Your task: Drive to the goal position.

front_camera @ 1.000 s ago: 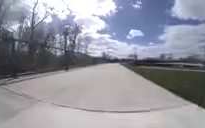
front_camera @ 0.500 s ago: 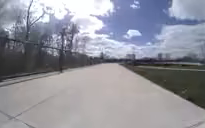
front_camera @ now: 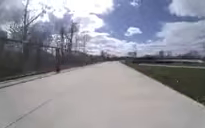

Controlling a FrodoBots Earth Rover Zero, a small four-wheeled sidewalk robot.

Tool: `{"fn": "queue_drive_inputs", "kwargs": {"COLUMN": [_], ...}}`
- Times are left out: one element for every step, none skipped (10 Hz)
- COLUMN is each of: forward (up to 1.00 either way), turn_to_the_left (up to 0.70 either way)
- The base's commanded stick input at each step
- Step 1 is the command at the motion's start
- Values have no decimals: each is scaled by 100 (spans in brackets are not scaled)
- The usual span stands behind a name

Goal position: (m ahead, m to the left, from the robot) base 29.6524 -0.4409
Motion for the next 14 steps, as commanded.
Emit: {"fn": "queue_drive_inputs", "kwargs": {"forward": [100,100,100,100,100,100,100,100,100,100,100,100,100,100], "turn_to_the_left": [-2,-21,-27,-27,-27,0,0,0,0,-5,-27,-27,-27,-27]}}
